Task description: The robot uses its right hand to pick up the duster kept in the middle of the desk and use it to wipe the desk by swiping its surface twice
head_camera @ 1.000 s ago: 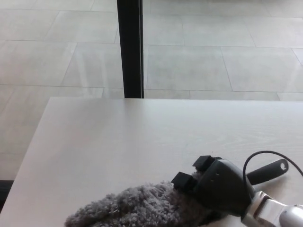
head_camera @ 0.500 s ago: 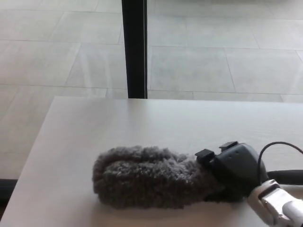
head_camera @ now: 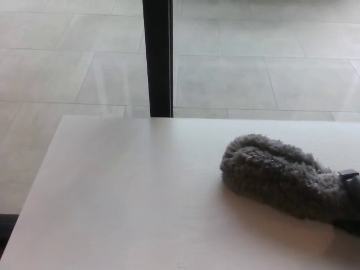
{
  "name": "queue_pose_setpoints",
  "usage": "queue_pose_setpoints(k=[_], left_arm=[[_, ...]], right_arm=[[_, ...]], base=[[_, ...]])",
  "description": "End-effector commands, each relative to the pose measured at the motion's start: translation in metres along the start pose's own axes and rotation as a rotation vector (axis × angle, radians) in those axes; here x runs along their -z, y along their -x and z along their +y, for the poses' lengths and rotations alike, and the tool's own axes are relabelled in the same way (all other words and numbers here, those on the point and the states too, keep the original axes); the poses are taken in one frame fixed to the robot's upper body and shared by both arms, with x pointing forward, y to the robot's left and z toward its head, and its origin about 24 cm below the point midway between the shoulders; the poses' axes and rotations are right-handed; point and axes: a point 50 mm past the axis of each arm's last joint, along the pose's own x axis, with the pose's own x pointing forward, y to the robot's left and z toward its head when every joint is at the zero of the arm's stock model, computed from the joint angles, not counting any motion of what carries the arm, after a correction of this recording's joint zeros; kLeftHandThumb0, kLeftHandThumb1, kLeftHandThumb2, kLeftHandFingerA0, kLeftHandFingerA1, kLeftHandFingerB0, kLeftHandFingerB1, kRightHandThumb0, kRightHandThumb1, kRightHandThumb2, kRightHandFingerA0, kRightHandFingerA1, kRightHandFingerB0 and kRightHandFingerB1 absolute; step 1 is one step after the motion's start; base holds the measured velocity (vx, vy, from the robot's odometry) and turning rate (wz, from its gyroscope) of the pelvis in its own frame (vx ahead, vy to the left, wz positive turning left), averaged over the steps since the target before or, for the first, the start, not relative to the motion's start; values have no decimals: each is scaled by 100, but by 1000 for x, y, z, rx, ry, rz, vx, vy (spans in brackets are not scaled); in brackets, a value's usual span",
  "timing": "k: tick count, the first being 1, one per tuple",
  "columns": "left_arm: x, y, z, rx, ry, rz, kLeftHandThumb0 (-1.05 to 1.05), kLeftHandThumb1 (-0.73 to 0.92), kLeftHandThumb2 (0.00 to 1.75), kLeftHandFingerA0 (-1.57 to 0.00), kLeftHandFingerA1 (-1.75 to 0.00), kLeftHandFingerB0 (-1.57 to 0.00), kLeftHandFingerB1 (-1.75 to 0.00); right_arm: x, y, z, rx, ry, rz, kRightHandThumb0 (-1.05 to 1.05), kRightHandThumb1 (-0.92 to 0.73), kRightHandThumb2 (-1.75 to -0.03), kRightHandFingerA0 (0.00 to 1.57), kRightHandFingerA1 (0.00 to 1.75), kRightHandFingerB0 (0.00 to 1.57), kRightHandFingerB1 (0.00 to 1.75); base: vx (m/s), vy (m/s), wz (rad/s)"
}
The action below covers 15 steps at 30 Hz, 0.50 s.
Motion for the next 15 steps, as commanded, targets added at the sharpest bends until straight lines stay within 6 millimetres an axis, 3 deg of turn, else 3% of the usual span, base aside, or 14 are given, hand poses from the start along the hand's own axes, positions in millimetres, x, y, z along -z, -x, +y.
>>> queue_pose_setpoints(k=[1, 4, 5, 6, 7, 9, 10, 11, 12, 13, 14, 15], left_arm=[[2, 2, 3, 5, 33, -8, -35, 61, 58, -75, -61, -69, -51], [3, 2, 4, 0, 41, -4, -34, 60, 57, -76, -61, -70, -51], [2, 2, 4, 0, 17, -5, -34, 62, 58, -75, -63, -70, -51], [2, 2, 4, 2, 24, -6, -34, 60, 58, -74, -63, -69, -51], [2, 2, 4, 7, 21, -6, -36, 61, 58, -70, -62, -69, -51], [3, 3, 6, 4, 19, -5, -35, 61, 58, -72, -64, -70, -52], [3, 3, 6, 0, 20, -5, -35, 60, 58, -73, -63, -71, -52], [4, 3, 6, -11, 8, 1, -33, 63, 59, -73, -59, -70, -51], [4, 3, 5, -15, 8, 4, -34, 62, 59, -74, -60, -71, -51], [5, 3, 5, -15, 15, 5, -34, 63, 59, -76, -62, -72, -51], [5, 3, 5, -13, 11, 5, -35, 63, 59, -76, -61, -72, -51], [5, 3, 5, -10, 7, 4, -35, 63, 59, -76, -61, -72, -51]], right_arm=[[29, 25, 34, -268, 97, 178, -45, -75, -63, 87, 175, 68, 120], [35, 30, 38, -278, 66, 219, -43, -70, -64, 86, 175, 72, 106], [38, 34, 40, -274, 76, 240, -46, -49, -95, 115, 135, 76, 100], [40, 35, 42, -283, 73, 258, -43, -68, -65, 87, 175, 71, 119], [42, 37, 43, -288, 61, 277, -47, -51, -97, 114, 134, 76, 104], [41, 38, 44, -313, 72, 305, -50, -53, -98, 113, 135, 75, 109], [40, 38, 45, -315, 73, 307, -46, -72, -63, 81, 175, 64, 137], [41, 40, 47, -348, 65, 317, -39, -72, -61, 79, 175, 58, 93], [41, 40, 49, -374, 66, 324, -41, -74, -61, 77, 174, 59, 89], [41, 41, 49, -391, 72, 332, -40, -70, -62, 76, 170, 55, 65], [41, 41, 50, -389, 59, 339, -44, -53, -97, 110, 129, 44, 63], [41, 42, 50, -388, 44, 345, -44, -53, -97, 110, 129, 44, 63]], base=[[0, 0, 0], [0, 0, 0], [0, 0, 0], [0, 0, 0], [0, 0, 0], [0, 0, 0], [0, 0, 0], [0, 0, 0], [0, 0, 0], [0, 0, 0], [0, 0, 0], [0, 0, 0]])
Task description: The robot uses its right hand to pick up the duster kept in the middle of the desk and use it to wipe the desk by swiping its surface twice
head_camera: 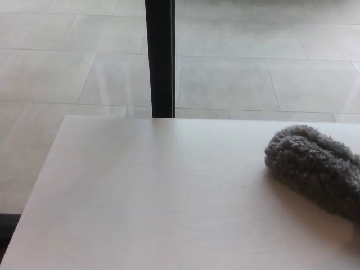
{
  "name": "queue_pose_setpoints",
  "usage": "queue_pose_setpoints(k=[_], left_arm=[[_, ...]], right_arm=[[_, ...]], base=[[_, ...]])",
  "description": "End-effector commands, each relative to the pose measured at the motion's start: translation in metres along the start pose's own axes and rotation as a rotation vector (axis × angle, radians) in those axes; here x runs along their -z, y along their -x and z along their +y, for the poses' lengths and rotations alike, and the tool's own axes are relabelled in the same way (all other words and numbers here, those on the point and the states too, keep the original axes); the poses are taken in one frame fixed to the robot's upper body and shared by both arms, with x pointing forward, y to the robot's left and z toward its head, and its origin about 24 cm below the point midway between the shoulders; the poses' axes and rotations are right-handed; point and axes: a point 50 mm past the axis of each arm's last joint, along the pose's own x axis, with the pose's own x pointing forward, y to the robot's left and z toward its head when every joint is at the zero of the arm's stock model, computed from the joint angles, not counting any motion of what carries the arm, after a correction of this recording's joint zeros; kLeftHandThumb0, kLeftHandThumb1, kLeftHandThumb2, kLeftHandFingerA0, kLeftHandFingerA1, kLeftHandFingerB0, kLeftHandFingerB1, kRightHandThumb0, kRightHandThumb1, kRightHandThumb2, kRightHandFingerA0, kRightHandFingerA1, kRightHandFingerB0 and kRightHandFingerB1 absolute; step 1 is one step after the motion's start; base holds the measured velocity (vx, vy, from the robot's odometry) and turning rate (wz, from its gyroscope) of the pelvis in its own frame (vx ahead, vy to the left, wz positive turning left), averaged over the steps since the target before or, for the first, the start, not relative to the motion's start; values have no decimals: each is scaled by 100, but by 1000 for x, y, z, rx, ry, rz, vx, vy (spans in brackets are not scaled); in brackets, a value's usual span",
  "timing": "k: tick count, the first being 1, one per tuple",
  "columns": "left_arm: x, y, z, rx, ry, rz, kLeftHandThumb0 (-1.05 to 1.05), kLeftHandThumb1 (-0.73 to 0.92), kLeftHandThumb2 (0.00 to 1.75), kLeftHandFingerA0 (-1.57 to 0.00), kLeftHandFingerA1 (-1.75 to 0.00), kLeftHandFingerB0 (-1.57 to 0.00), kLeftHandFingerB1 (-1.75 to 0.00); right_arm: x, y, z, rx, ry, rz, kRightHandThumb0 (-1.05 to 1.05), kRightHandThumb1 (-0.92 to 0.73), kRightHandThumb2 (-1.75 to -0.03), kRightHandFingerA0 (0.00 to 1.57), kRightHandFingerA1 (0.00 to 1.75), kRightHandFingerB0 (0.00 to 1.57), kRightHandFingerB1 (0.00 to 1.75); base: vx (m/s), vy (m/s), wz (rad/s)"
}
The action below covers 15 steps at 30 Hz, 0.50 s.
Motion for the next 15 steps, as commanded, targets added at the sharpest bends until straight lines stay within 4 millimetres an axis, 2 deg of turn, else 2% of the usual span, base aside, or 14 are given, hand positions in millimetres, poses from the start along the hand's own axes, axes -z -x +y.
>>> queue_pose_setpoints(k=[1, 2, 3, 4, 5, 6, 7, 8, 9, 10, 11, 12, 15], left_arm=[[1, 2, 3, -4, 0, -7, -33, 61, 58, -75, -61, -70, -51], [1, 2, 3, -2, -8, -10, -34, 62, 59, -74, -61, -69, -51], [1, 1, 3, -3, -11, -8, -34, 63, 59, -74, -62, -69, -51], [0, 1, 3, 0, 2, -7, -34, 62, 58, -73, -62, -68, -51], [0, 1, 3, 5, 15, -9, -34, 62, 58, -72, -61, -67, -51], [0, 1, 3, 4, 10, -9, -32, 62, 59, -72, -60, -68, -51], [0, 1, 3, 1, 13, -7, -32, 62, 59, -72, -60, -68, -51], [-1, 1, 3, 1, 11, -8, -33, 62, 58, -72, -59, -67, -51], [-1, 1, 3, 2, 10, -10, -33, 62, 58, -72, -59, -67, -51], [-1, 1, 2, 4, 27, -8, -32, 59, 57, -74, -60, -69, -51], [-1, 1, 2, 6, 10, -13, -34, 60, 58, -73, -60, -68, -51], [-1, 0, 1, 2, 9, -10, -36, 61, 58, -70, -56, -67, -50], [-2, 0, 1, 0, 6, -11, -34, 63, 59, -70, -58, -69, -51]], right_arm=[[14, 25, 43, -310, -5, 135, -40, -66, -60, 76, 171, 59, 67], [14, 25, 44, -309, -55, 154, -47, -47, -93, 115, 136, 71, 101], [13, 25, 44, -324, -99, 186, -46, -68, -62, 81, 175, 67, 96], [13, 26, 45, -323, -120, 206, -47, -66, -59, 86, 171, 69, 89], [12, 26, 45, -313, -155, 226, -47, -67, -64, 82, 170, 66, 90], [12, 26, 45, -338, -216, 255, -44, -70, -65, 69, 151, 55, 62], [11, 26, 46, -373, -269, 284, -44, -70, -65, 69, 151, 55, 62], [11, 25, 45, -366, -306, 290, -39, -65, -63, 72, 152, 43, 45], [11, 25, 45, -353, -360, 298, -39, -65, -63, 72, 152, 43, 45], [11, 21, 41, -445, -325, 341, -45, -70, -61, 74, 144, 44, 55], [12, 18, 36, -487, -338, 380, -45, -65, -62, 74, 139, 33, 44], [13, 16, 34, -480, -412, 420, -43, -66, -62, 78, 141, 40, 49], [14, 14, 31, -490, -514, 477, -45, -64, -64, 80, 148, 36, 47]], base=[[0, 0, 0], [0, 0, 0], [0, 0, 0], [0, 0, 0], [0, 0, 0], [0, 0, 0], [0, 0, 0], [0, 0, 0], [0, 0, 0], [0, 0, 0], [0, 0, 0], [0, 0, 0], [0, 0, 0]])
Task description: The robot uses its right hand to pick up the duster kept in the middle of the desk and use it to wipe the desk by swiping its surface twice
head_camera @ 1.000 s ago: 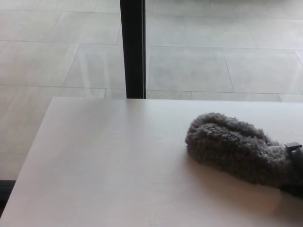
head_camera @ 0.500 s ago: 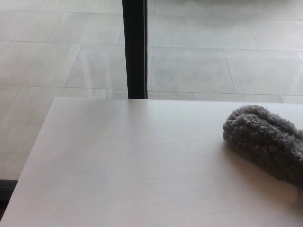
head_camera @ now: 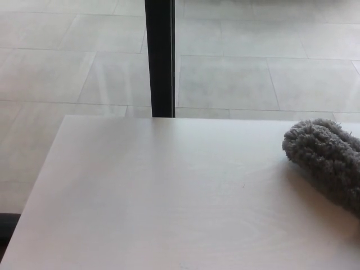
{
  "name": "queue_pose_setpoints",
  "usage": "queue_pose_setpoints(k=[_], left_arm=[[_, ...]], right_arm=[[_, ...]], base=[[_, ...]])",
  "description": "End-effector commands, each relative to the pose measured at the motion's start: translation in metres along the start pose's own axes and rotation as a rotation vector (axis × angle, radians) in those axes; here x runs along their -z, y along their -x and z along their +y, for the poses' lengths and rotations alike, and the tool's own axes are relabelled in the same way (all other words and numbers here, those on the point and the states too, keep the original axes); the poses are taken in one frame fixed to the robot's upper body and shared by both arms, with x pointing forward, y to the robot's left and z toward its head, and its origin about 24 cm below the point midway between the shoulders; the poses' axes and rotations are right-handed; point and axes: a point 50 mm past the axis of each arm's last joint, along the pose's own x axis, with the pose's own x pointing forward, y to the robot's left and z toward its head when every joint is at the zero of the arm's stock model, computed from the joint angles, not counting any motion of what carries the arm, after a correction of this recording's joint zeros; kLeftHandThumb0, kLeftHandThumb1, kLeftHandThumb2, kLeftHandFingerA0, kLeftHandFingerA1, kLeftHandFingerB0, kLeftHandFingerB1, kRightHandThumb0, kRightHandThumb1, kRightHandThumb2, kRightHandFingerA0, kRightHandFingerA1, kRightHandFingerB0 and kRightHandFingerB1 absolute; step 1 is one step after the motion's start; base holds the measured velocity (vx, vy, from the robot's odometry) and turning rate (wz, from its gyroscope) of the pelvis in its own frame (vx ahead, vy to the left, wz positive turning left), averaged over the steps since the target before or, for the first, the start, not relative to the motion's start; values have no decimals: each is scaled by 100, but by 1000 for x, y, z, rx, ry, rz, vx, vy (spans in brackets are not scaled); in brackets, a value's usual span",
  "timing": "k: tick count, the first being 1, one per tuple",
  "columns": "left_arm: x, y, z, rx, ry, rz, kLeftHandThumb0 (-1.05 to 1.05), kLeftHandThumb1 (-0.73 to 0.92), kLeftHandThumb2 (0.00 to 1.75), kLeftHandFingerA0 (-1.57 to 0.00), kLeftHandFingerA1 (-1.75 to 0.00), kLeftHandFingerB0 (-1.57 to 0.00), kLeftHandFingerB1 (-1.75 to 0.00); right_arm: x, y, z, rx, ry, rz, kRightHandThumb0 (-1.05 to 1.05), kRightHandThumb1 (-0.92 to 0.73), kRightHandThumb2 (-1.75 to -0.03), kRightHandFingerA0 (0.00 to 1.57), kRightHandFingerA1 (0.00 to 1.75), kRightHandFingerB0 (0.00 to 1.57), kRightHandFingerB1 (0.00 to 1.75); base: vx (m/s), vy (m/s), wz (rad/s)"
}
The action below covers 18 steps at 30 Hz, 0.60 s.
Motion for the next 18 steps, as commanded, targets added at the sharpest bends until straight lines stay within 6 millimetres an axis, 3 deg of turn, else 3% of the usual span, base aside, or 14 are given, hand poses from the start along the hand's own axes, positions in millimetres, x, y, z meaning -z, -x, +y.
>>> queue_pose_setpoints(k=[1, 2, 3, 6, 7, 8, 9, 10, 11, 13, 14, 15, 16, 18], left_arm=[[-2, 0, 2, -4, 5, -11, -34, 63, 59, -70, -58, -69, -51], [-2, 1, 2, 4, -16, -21, -37, 62, 59, -69, -59, -66, -51], [-2, 2, 4, 15, -45, -26, -37, 62, 59, -70, -58, -66, -50], [-1, 2, 4, 9, -50, -27, -36, 64, 59, -70, -56, -68, -50], [-1, 2, 4, 5, -35, -21, -35, 64, 58, -70, -56, -67, -50], [0, 2, 4, 4, -34, -20, -37, 64, 59, -71, -58, -66, -50], [0, 2, 4, 4, -40, -19, -35, 65, 58, -71, -56, -66, -49], [0, 3, 5, 2, -36, -17, -35, 65, 58, -71, -56, -66, -49], [0, 3, 5, 4, -32, -18, -37, 64, 58, -71, -58, -67, -50], [1, 3, 7, -2, -28, -20, -37, 66, 60, -70, -59, -68, -51], [1, 4, 8, -8, -56, -18, -38, 65, 59, -71, -59, -69, -50], [2, 4, 8, -7, -42, -14, -37, 64, 59, -71, -58, -71, -51], [3, 4, 8, -5, -22, -10, -32, 65, 58, -69, -57, -68, -51], [4, 5, 8, 3, -40, -5, -34, 64, 61, -67, -57, -64, -51]], right_arm=[[17, 10, 26, -352, -247, 289, -45, -64, -64, 80, 148, 36, 47], [15, 7, 21, -350, -408, 315, -51, -74, -63, 82, 131, 49, 59], [9, 3, 14, -360, -463, 321, -47, -75, -63, 83, 113, 60, 52], [7, 1, 12, -328, -627, 306, -48, -74, -63, 83, 113, 53, 61], [5, -1, 10, -338, -679, 265, -55, -74, -60, 77, 98, 31, 41], [4, -2, 7, -333, -737, 249, -64, -54, -85, 82, 109, 17, 47], [2, -4, 4, -327, -835, 232, -63, -47, -87, 74, 104, 0, 37], [0, -4, 3, -331, -854, 220, -63, -47, -87, 74, 104, 0, 37], [0, -5, 0, -331, -834, 197, -75, -65, -60, 58, 95, 0, 25], [0, -8, -6, -342, -821, 133, -76, -64, -59, 57, 89, 0, 16], [1, -9, -10, -349, -782, 94, -82, -53, -90, 27, 67, 0, 8], [3, -10, -13, -354, -747, 78, -103, -63, -96, 4, 39, 0, 0], [5, -12, -17, -340, -717, 52, -105, -64, -97, 0, 19, 0, 3], [9, -14, -27, -299, -709, 6, -103, -63, -94, 0, 14, 0, 0]], base=[[0, 0, 0], [0, 0, 0], [0, 0, 0], [0, 0, 0], [0, 0, 0], [0, 0, 0], [0, 0, 0], [0, 0, 0], [0, 0, 0], [0, 0, 0], [0, 0, 0], [0, 0, 0], [0, 0, 0], [0, 0, 0]])
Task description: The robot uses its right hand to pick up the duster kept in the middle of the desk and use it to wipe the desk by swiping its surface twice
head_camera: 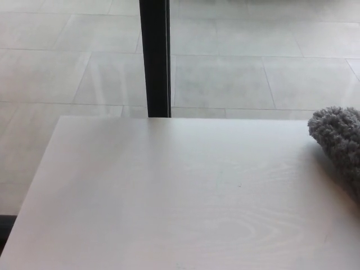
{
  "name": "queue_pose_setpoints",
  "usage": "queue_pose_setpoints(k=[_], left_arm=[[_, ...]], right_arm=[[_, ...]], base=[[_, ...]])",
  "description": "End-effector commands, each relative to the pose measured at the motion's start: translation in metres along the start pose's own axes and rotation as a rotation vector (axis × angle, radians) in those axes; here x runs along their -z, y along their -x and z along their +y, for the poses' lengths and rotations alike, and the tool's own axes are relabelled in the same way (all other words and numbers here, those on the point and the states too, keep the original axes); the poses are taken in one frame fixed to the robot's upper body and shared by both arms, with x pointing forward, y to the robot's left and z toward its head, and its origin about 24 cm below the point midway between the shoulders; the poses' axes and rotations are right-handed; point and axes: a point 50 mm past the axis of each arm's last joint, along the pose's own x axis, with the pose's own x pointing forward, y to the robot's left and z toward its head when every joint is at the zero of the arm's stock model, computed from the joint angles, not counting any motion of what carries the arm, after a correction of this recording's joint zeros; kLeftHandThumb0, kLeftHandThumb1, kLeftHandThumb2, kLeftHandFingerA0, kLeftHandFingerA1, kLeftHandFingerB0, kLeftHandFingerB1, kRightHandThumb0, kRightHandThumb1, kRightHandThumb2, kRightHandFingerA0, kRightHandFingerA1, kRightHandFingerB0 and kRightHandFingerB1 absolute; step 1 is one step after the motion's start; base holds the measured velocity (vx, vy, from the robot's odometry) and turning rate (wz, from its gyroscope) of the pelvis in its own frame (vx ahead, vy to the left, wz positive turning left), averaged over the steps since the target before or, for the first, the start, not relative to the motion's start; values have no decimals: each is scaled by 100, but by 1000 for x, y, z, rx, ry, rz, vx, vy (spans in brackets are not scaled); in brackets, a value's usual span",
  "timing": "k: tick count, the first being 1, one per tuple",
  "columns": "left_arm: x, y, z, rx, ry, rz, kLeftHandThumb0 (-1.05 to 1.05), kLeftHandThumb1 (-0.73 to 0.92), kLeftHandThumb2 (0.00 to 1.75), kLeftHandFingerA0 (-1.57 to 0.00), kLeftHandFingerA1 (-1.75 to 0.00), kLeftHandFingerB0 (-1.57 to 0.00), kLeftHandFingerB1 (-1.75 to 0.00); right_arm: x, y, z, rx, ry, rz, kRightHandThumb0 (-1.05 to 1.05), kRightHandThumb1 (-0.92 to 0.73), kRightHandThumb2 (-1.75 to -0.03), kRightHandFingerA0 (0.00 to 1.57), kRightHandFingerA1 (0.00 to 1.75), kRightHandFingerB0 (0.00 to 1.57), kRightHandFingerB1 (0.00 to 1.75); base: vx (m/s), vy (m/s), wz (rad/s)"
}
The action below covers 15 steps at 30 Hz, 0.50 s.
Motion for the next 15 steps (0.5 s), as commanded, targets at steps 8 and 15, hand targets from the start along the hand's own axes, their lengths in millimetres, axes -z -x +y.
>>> queue_pose_setpoints(k=[8, 15], left_arm=[[0, 4, 8, -7, -37, -14, -34, 67, 59, -65, -57, -62, -49], [0, 4, 8, 2, -16, -17, -33, 65, 59, -68, -59, -63, -50]], right_arm=[[7, 1, -40, -125, -164, -210, -81, -68, -60, 0, 0, 0, 0], [25, 15, -102, -17, -245, -290, -89, -61, -91, 0, 14, 0, 0]], base=[[0, 0, 0], [0, 0, 0]])
